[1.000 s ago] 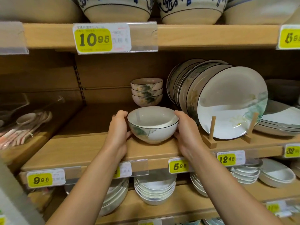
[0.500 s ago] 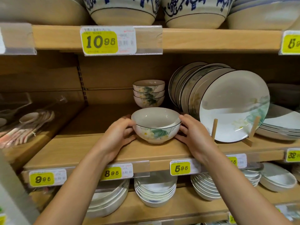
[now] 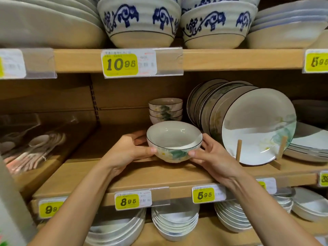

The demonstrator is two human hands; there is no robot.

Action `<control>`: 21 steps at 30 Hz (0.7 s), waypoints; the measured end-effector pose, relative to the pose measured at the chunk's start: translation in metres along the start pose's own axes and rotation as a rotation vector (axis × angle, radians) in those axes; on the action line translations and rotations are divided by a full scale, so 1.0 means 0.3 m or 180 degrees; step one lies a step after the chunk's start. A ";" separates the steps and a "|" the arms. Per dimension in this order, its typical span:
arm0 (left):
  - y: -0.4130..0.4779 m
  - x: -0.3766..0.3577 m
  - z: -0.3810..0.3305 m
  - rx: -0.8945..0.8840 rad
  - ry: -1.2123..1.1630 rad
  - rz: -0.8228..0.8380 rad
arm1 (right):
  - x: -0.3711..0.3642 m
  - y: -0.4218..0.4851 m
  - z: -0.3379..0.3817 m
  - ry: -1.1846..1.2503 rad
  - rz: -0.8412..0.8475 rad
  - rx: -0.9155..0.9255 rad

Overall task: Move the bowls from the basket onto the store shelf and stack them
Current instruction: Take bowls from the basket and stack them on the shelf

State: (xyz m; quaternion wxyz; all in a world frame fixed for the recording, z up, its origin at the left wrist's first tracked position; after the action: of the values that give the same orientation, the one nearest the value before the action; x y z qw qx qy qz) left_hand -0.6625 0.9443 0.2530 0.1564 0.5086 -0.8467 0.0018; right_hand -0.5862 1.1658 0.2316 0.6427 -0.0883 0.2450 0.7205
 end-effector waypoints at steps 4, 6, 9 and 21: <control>0.030 0.053 -0.089 -0.0475 -0.0243 -0.0233 | -0.051 0.078 0.087 -0.0056 -0.0078 0.0298; 0.066 0.072 -0.136 -0.0649 -0.0350 -0.0277 | -0.089 0.129 0.131 -0.0508 -0.0153 0.0339; 0.141 0.101 -0.177 -0.0684 -0.0310 -0.0275 | -0.124 0.216 0.175 -0.1023 -0.0397 0.0386; 0.442 0.191 -0.213 -0.0902 -0.0222 0.0027 | -0.185 0.519 0.281 -0.1516 -0.0074 0.0856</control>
State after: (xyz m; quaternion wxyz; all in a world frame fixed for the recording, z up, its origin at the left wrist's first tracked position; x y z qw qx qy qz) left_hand -0.7849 0.9693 0.3497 0.1973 0.4775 -0.8456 -0.1347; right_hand -0.7125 1.1478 0.3663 0.6964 0.1669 0.1794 0.6745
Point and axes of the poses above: each hand's wrist, its own y-axis towards the middle knuckle, its own x-axis out of the back of the hand, z = x × y, the point moved 5 cm from there along y, towards the middle knuckle, and after that the axes turned 8 degrees about y, right-handed, at the moved point
